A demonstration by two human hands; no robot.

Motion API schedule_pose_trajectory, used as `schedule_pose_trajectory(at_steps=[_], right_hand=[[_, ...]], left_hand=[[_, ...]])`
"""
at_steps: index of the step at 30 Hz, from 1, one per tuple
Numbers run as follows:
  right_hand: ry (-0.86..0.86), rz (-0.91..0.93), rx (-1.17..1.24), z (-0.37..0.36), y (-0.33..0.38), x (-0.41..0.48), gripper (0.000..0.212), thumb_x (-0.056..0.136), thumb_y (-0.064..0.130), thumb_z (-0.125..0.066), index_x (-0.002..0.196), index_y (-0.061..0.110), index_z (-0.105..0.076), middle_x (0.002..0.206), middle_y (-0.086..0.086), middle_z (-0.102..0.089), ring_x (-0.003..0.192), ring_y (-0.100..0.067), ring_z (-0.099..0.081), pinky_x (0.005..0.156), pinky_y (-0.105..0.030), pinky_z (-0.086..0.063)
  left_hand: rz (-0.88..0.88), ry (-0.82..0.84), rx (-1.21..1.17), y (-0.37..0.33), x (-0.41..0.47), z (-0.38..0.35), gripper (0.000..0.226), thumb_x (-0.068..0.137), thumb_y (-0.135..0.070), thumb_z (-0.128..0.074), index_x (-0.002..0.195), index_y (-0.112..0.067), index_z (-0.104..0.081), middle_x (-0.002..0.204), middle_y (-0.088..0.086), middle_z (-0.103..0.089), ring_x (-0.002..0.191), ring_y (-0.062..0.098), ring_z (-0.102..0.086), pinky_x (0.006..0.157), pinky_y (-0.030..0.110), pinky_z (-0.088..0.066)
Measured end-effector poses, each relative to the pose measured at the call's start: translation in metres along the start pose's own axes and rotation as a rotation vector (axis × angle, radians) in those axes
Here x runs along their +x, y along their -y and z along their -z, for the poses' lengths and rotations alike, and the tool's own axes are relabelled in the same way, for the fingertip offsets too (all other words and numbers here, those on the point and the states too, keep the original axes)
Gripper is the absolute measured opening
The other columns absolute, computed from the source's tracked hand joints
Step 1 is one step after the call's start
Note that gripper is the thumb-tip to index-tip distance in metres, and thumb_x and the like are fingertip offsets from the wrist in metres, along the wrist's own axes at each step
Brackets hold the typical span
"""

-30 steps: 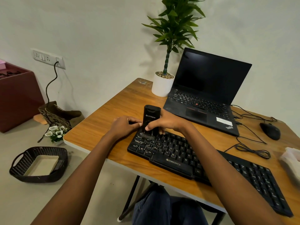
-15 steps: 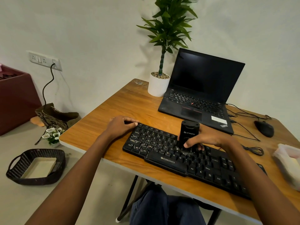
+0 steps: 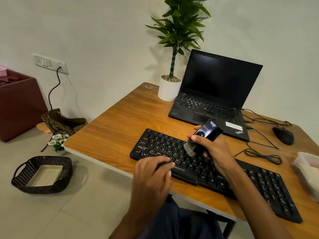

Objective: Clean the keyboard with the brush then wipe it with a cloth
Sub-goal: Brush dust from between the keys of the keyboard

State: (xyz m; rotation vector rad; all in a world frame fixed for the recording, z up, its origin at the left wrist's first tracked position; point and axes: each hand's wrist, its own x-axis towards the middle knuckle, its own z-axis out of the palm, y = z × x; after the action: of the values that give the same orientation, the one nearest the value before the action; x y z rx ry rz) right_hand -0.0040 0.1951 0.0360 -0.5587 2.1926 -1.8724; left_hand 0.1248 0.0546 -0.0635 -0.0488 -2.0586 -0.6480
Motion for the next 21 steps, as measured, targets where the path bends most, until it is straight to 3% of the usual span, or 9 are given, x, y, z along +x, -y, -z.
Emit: schedule_pose_trajectory(at_steps=[3,6,9,14,19,21], right_hand=[[0.113,-0.029,0.028,-0.002,-0.001,-0.006,0.053,0.065,0.026,-0.082,0.11,0.018,-0.055,0.096,-0.017,-0.069,0.052,-0.019,-0.056,0.042,-0.021,-0.046],[0.267,-0.032,-0.077,0.004,0.001,-0.018,0.053,0.064,0.025,-0.081,0.109,0.013,-0.055,0.102,-0.01,-0.069,0.064,-0.024,-0.065,0.052,-0.025,-0.054],[0.225,0.029,-0.269,0.007,0.004,-0.019,0.052,0.058,0.034,-0.083,0.096,0.008,-0.06,0.092,-0.013,-0.071,0.073,-0.027,-0.069,0.056,-0.028,-0.055],[0.185,0.121,-0.437,-0.004,0.008,-0.005,0.051,0.055,0.041,-0.075,0.09,0.01,-0.056,0.083,-0.009,-0.067,0.062,-0.015,-0.065,0.051,-0.02,-0.051],[0.278,0.094,-0.37,-0.009,0.007,-0.004,0.052,0.056,0.037,-0.077,0.09,0.003,-0.055,0.081,-0.013,-0.068,0.063,-0.02,-0.068,0.051,-0.027,-0.055],[0.212,0.141,-0.448,-0.009,0.004,0.0,0.058,0.055,0.048,-0.08,0.087,0.006,-0.056,0.076,-0.009,-0.067,0.059,-0.018,-0.066,0.051,-0.029,-0.054]], left_hand=[[-0.062,0.052,0.012,-0.002,-0.016,-0.01,0.027,0.085,-0.022,-0.056,0.111,-0.02,-0.063,0.12,-0.003,-0.057,0.111,0.013,-0.049,0.092,0.029,-0.039],[-0.082,0.102,0.067,0.005,-0.027,-0.019,0.036,0.085,-0.025,-0.051,0.121,-0.024,-0.056,0.129,-0.003,-0.051,0.118,0.014,-0.045,0.094,0.03,-0.036],[-0.056,0.099,0.104,0.007,-0.03,-0.026,0.04,0.083,-0.027,-0.046,0.122,-0.026,-0.053,0.129,-0.004,-0.049,0.12,0.016,-0.044,0.09,0.032,-0.035],[-0.019,0.018,0.117,0.005,-0.031,-0.037,0.042,0.076,-0.027,-0.045,0.117,-0.028,-0.053,0.123,-0.004,-0.05,0.114,0.016,-0.046,0.084,0.031,-0.032],[-0.034,-0.018,0.116,0.006,-0.031,-0.039,0.042,0.076,-0.025,-0.045,0.116,-0.027,-0.053,0.123,-0.004,-0.05,0.114,0.015,-0.046,0.085,0.031,-0.032],[-0.032,-0.029,0.123,0.006,-0.031,-0.041,0.041,0.076,-0.025,-0.044,0.116,-0.027,-0.054,0.123,-0.005,-0.051,0.113,0.015,-0.047,0.085,0.03,-0.031]])
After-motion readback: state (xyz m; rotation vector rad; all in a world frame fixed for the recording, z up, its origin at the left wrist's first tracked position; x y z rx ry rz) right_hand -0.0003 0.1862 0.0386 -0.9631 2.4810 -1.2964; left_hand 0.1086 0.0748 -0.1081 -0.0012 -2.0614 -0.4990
